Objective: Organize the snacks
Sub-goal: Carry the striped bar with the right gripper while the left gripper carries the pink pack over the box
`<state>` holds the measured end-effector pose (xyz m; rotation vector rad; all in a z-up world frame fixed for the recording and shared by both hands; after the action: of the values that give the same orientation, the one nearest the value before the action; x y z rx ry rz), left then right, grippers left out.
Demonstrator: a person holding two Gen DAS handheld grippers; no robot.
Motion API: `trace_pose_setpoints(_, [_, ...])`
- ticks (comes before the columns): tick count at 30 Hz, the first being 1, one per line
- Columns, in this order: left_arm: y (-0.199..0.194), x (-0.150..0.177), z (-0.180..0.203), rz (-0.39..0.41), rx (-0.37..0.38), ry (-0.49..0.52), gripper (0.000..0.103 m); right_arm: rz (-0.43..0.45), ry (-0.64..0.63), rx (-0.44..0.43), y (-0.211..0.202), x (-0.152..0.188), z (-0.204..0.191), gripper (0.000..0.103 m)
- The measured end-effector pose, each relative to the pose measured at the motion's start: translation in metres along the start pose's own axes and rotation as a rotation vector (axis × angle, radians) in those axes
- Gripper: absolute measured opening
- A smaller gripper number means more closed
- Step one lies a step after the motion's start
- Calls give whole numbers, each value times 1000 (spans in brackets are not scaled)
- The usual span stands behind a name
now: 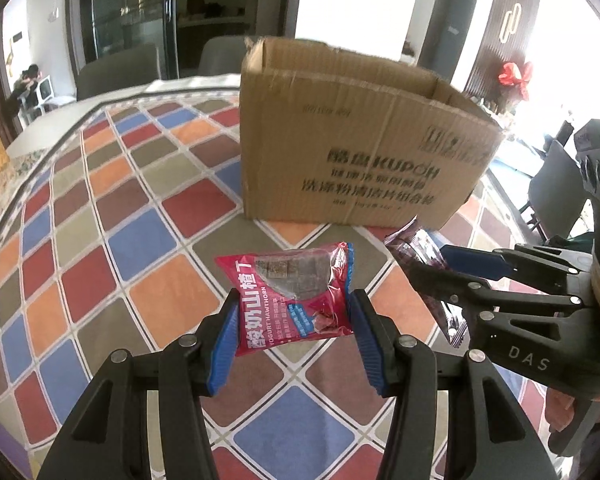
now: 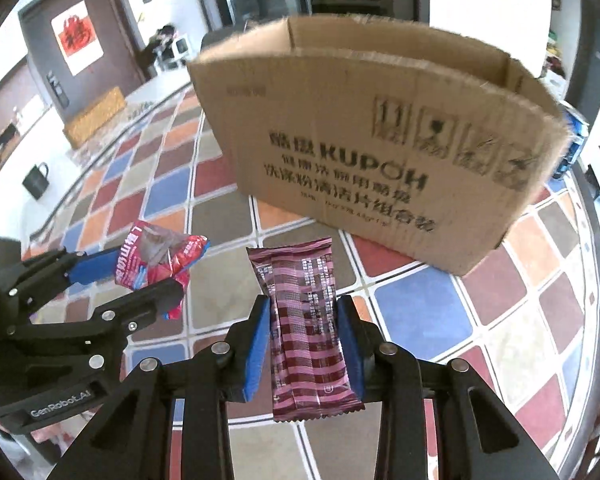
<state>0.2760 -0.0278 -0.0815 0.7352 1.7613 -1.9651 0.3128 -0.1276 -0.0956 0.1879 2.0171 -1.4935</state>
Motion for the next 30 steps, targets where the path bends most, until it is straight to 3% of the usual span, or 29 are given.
trace_pose_setpoints(13, [-51,-41,11,155,6,67,52,199,88,37,-73,-15,6,35])
trace_pose_setpoints(30, [-79,-117,8,287,-21,130,52,366,102,117,-123,-67,2,35])
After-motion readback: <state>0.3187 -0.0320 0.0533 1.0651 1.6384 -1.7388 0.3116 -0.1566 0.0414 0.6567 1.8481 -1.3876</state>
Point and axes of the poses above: each gripper's, at about its wrist camera, not at the fingertips, and y roughly the way its jaws point, z to its right, x to its underside, the point moved 4 cm from there along y, roughly the way its jaws point, and after that the axes turned 4 degrees about y, right-handed, at the moved point
